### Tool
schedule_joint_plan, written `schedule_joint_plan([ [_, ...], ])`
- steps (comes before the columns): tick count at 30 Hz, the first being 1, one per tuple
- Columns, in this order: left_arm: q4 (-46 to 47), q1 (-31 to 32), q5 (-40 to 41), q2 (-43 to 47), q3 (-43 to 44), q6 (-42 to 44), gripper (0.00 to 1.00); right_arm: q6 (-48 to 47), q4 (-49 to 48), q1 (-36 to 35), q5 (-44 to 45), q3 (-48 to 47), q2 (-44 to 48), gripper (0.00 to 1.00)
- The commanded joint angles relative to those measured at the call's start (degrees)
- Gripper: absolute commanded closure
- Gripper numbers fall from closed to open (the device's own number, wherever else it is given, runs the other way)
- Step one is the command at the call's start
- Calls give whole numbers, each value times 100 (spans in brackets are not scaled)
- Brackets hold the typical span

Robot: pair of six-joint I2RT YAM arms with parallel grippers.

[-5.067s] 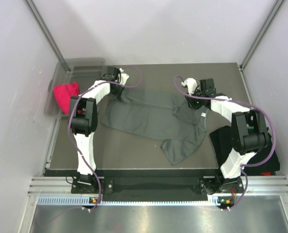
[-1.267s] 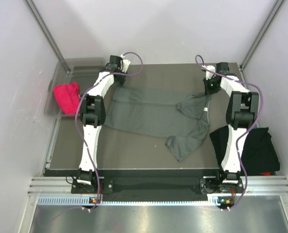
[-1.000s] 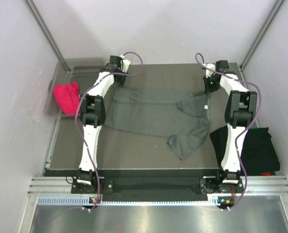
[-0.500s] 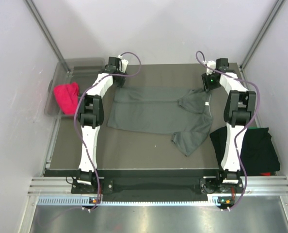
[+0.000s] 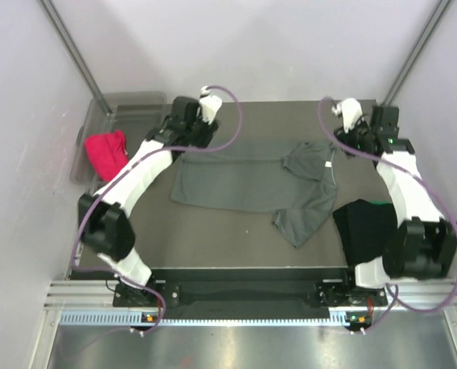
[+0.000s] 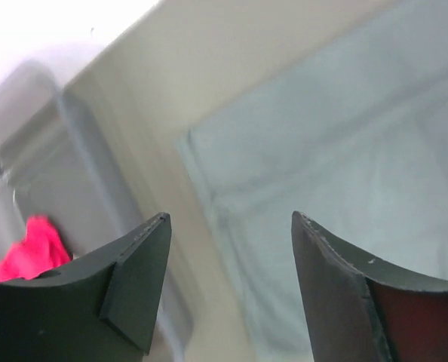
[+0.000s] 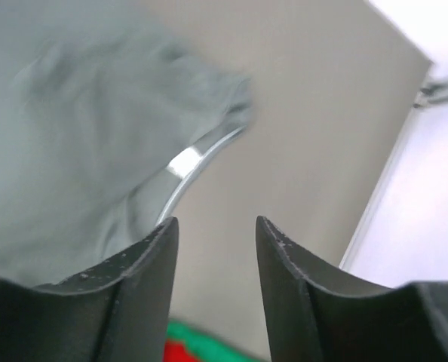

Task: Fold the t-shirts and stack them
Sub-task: Fold the tshirt

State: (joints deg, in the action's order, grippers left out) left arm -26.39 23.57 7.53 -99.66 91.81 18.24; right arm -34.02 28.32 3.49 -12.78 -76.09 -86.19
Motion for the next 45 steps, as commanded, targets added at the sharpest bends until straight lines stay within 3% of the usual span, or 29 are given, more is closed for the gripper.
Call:
schedule_joint_plan([
  [1, 283, -221, -181, 998, -1215, -5, 29, -1025, 691, -23, -864, 998, 593, 55],
  [8, -111, -300, -568, 2264, -2517, 136, 30, -3677, 2045, -305, -2149, 3089, 2753, 58],
  [11, 2, -580, -981, 2608, -2852, 57, 29, -4067, 2222, -708, -2273, 3600, 3335, 59],
  [17, -24, -986, -1122, 2382, -2862, -268, 30, -3692, 1837, -1824, -2010, 4312, 3601, 59],
  [22, -59, -1021, -1008, 2100, -2756, -260, 31, -3357, 1256, -2693, -1799, 4551, 3215, 61],
  [32, 2, -1092, -929, 1889, -2791, -242, 31, -3146, 535, -3055, -1737, 4630, 2617, 61],
  [45, -147, -1092, -999, 1765, -2651, -216, 31, -3199, 763, -3328, -1667, 4498, 2133, 61],
])
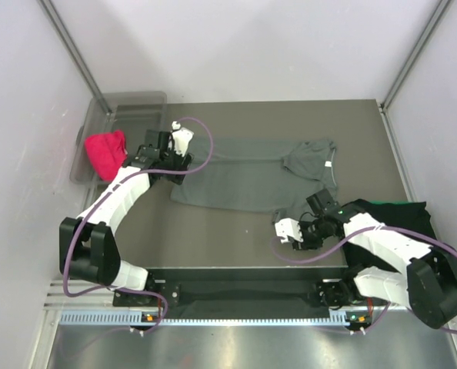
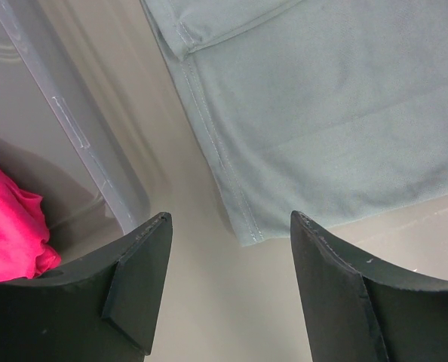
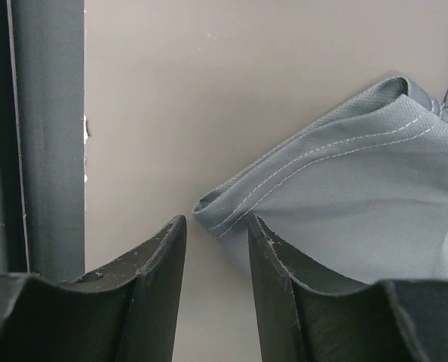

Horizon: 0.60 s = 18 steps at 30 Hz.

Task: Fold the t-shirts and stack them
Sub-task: Fold the tshirt

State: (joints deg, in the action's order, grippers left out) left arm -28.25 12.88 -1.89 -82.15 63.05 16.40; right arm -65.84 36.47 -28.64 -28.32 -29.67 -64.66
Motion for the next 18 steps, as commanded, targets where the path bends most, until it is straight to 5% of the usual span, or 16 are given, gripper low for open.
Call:
schedule_joint_plan([
  [1, 39, -23, -57, 6, 217, -41, 31, -7, -78, -133, -113, -127, -55, 61],
  [4, 13, -23, -57, -20, 217, -23, 31, 71, -140, -220, -113, -118, -204, 63],
  [12, -1443, -23, -540, -696, 779, 547, 34, 247, 97, -317, 106, -337, -249, 99],
  [18, -2000, -23, -427, -829, 753, 899, 37, 651, 370, -326, 458, -478, 515, 99],
])
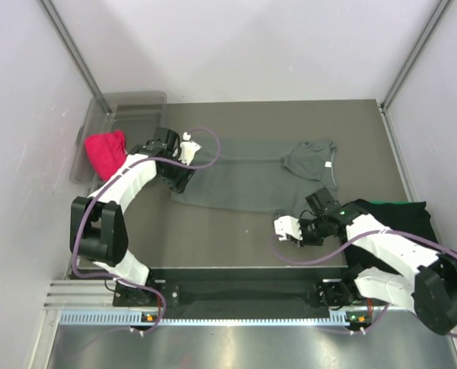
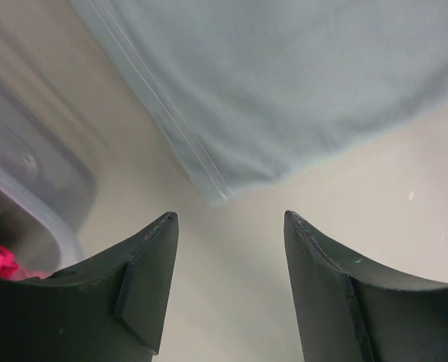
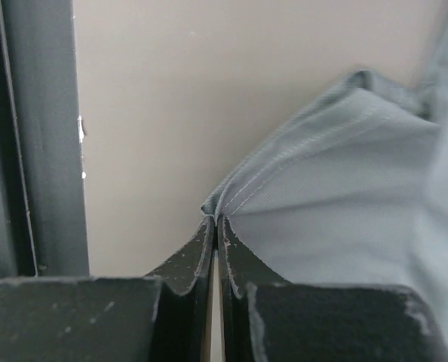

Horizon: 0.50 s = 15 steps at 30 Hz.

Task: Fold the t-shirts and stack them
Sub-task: Fold the tshirt

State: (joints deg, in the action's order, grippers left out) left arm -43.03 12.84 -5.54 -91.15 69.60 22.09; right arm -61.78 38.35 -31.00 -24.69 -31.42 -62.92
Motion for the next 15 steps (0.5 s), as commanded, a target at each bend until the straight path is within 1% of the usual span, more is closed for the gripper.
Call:
schedule_joint_plan([
  [1, -540, -27, -9, 71, 45, 384, 38, 358, 164, -90, 122, -251, 489, 99],
  [8, -769, -36, 35, -174, 1, 630, 41, 632, 41, -81, 350, -180, 763, 98],
  [11, -725, -71, 88, -324, -61, 788, 44, 676, 6, -81, 368, -189, 711, 98],
  [15, -558, -98, 62, -534, -87, 833, 43, 676, -55, -81, 368, -137, 649, 98],
])
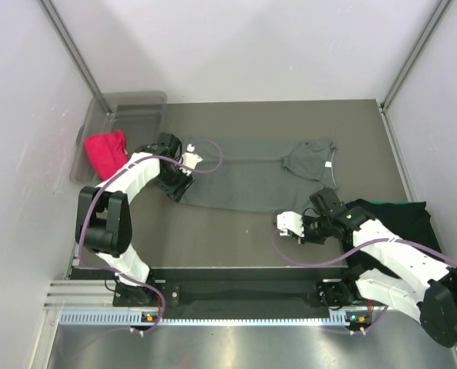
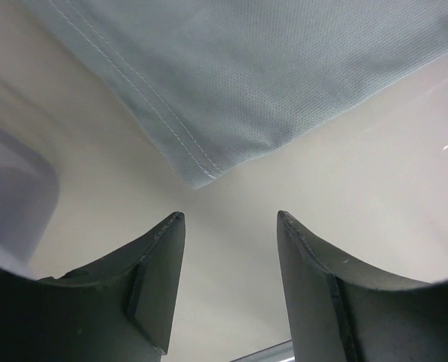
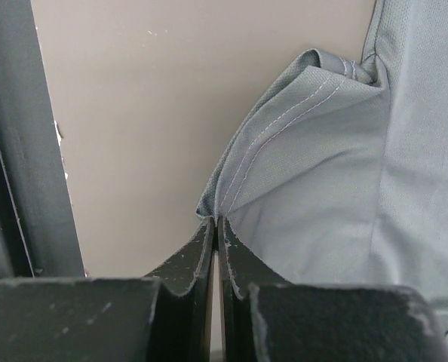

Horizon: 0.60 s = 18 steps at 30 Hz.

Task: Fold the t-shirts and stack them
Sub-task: Fold the tshirt

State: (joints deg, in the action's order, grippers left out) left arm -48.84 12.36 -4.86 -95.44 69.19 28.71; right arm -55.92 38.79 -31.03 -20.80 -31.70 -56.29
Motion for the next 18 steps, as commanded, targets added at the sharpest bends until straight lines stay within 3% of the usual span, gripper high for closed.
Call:
schedule_joint_plan([
  [1, 41, -58, -32, -141, -28, 153, 43, 90, -108, -79, -21, -108, -22, 98],
  [15, 419, -58, -146, -967, 174, -23, 44, 99, -213, -70, -12, -46, -31, 98],
  [18, 507, -58, -103, -1020, 104, -32, 48, 108, -222, -79, -12, -38, -40, 98],
])
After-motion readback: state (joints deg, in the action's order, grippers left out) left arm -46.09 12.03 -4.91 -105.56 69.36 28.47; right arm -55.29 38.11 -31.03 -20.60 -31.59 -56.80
